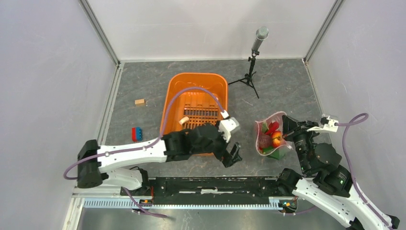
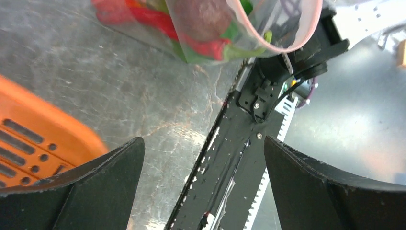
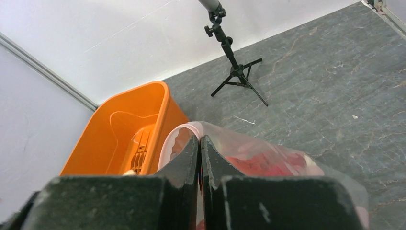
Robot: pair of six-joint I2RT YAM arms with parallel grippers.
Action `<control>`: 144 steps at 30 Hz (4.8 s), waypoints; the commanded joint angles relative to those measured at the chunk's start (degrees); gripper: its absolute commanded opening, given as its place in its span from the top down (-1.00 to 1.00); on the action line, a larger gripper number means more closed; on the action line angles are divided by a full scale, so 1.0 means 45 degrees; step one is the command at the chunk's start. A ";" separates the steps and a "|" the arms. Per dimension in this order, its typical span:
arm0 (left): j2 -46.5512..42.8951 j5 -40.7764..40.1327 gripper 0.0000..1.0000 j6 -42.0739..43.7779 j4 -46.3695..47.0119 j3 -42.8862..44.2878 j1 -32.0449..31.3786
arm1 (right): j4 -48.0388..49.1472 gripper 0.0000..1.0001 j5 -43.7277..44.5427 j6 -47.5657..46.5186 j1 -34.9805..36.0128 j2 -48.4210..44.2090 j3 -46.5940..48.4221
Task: Place the food in the zip-top bag and seal the zipper
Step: Adjust the bin at the center of the board, then zip the zipper food storage bag at the center of the board.
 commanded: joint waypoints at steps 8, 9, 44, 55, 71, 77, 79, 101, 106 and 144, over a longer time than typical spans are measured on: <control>0.2747 -0.6092 -1.00 -0.2456 -0.1912 0.0910 -0.0630 | -0.0335 0.86 0.0254 0.0398 0.0015 -0.0728 -0.0144; 0.2557 -0.6832 -1.00 -0.2539 -0.2451 0.0819 -0.0495 | -0.0316 0.86 0.0091 0.0440 0.0016 -0.0693 -0.0173; -0.3636 0.0194 -0.93 -0.0701 -0.0714 -0.1626 0.3406 | 0.3766 0.81 -1.0640 -0.2104 0.0015 0.4022 -0.0045; -0.2750 -0.0447 -0.93 0.0297 -0.0723 -0.0319 0.3303 | 0.4537 0.78 -1.2383 -0.2371 0.0005 0.3518 0.0019; -0.2485 0.0675 -0.73 0.1149 -0.2052 -0.0707 0.3185 | 0.4074 0.75 -1.1384 -0.2473 0.0006 0.3907 0.0101; -0.2036 0.0707 -0.59 0.0804 -0.1403 -0.1411 0.3170 | 0.3502 0.05 -1.2464 -0.1936 0.0026 0.4370 -0.0434; -0.1942 0.0557 -0.44 0.0749 -0.1192 -0.1521 0.3171 | 0.3234 -0.06 -1.2585 -0.1923 0.0062 0.4351 -0.0607; -0.1583 -0.1206 0.95 -0.0814 -0.2130 0.0256 0.3743 | 0.5450 -0.21 -1.2919 -0.6089 0.0166 0.1122 -0.4577; -0.1744 -0.1789 0.96 -0.1632 -0.2891 0.0457 0.3889 | 0.6512 -0.27 -1.4404 -0.8275 0.0175 0.0542 -0.5223; -0.4633 -0.3692 0.96 -0.4300 -0.3878 -0.1507 0.5059 | 2.0625 -0.29 -0.0295 -1.5804 1.0900 1.2152 -0.5909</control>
